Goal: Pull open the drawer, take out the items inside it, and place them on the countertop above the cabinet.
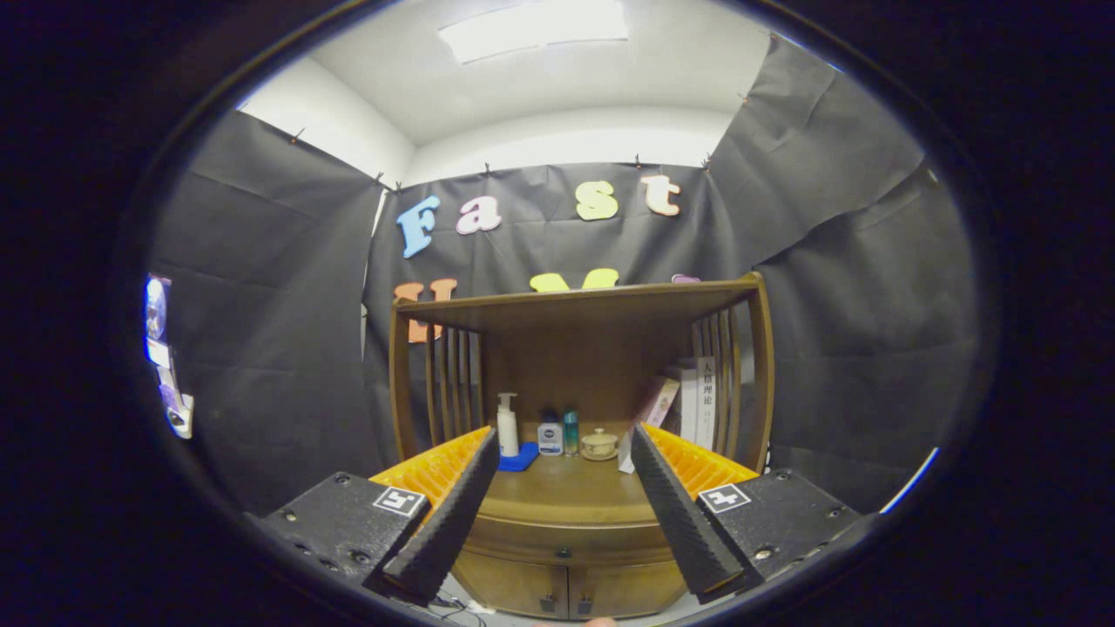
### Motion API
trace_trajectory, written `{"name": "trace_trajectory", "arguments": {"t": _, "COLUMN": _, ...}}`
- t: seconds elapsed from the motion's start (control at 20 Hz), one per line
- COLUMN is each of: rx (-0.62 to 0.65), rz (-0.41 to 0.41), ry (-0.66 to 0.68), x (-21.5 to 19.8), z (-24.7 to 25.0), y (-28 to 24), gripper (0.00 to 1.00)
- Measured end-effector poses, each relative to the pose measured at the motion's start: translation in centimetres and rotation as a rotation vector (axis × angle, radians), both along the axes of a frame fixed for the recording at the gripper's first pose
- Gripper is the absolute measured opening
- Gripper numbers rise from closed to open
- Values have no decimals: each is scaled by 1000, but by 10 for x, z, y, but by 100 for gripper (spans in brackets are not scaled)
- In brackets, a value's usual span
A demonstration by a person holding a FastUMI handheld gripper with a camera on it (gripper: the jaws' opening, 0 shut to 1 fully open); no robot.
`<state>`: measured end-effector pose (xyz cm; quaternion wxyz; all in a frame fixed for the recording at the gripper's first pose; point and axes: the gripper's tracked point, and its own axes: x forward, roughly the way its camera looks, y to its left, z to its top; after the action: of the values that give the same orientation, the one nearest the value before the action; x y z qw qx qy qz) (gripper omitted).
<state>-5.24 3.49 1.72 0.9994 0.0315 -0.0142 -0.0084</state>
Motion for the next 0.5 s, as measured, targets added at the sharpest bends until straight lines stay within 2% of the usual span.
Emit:
{"name": "trace_trajectory", "arguments": {"t": 0.2, "rx": -12, "rz": -13, "ry": 12, "x": 21, "z": -27, "y": 4, "gripper": 99}}
{"name": "trace_trajectory", "arguments": {"t": 0.5, "rx": -4, "rz": -19, "ry": 113, "x": 59, "z": -111, "y": 10, "gripper": 99}}
